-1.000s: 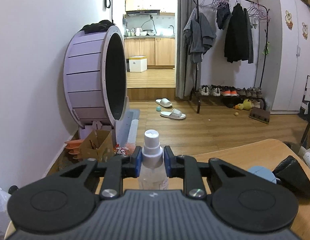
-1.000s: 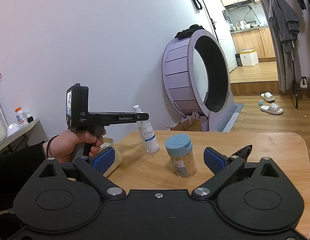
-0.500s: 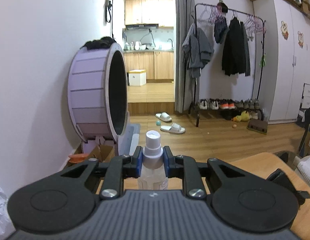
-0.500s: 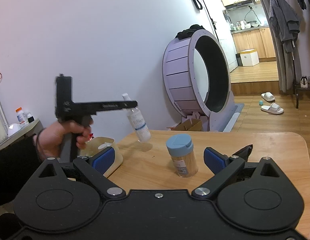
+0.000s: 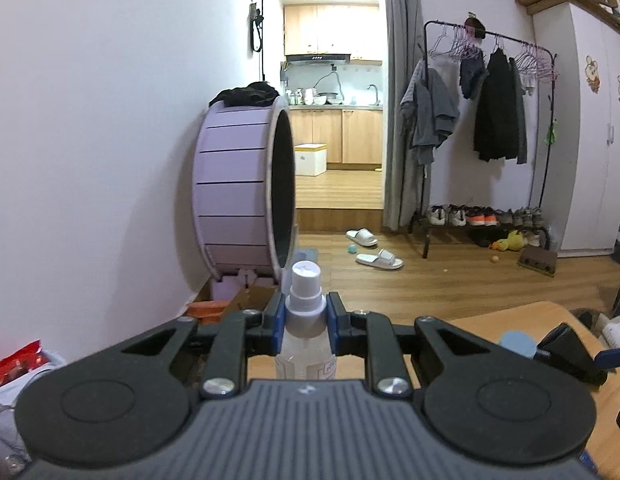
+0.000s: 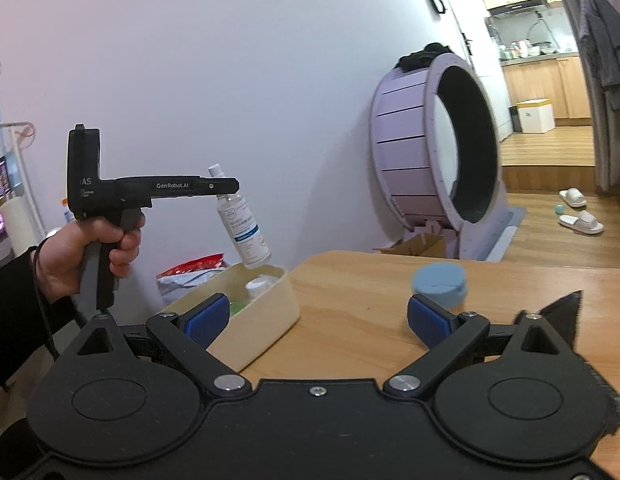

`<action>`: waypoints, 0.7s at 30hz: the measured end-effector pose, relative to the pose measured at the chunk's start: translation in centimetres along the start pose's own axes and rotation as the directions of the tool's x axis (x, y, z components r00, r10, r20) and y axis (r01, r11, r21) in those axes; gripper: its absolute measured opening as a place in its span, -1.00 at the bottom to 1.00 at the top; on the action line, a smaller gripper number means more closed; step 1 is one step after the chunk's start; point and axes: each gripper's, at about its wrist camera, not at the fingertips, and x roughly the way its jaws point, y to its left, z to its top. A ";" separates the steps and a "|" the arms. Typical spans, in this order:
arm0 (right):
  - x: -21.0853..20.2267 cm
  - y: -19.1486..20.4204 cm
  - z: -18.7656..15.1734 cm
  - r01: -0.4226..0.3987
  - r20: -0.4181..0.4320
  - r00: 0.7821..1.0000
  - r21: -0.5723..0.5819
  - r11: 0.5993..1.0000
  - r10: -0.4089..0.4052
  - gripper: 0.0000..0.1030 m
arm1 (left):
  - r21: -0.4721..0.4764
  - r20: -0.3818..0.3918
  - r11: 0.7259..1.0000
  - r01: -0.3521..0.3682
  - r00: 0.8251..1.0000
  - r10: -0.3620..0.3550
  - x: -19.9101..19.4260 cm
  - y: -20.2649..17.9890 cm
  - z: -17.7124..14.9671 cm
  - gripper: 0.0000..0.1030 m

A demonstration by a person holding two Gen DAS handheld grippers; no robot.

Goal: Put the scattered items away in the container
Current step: 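Carry the spray bottle with the left gripper into the basket and release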

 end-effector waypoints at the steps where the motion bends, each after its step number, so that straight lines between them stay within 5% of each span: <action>1: 0.2 0.3 0.0 -0.006 -0.003 1.000 -0.002 1.000 0.006 0.87 | 0.008 -0.003 1.000 -0.007 1.000 0.007 -0.1 0.3 -0.1 -0.60; 21: 3.0 3.8 -2.2 -0.053 -0.085 0.995 -0.027 0.998 0.051 0.87 | 0.118 -0.043 0.990 -0.071 0.996 0.076 2.5 2.0 -4.6 -0.60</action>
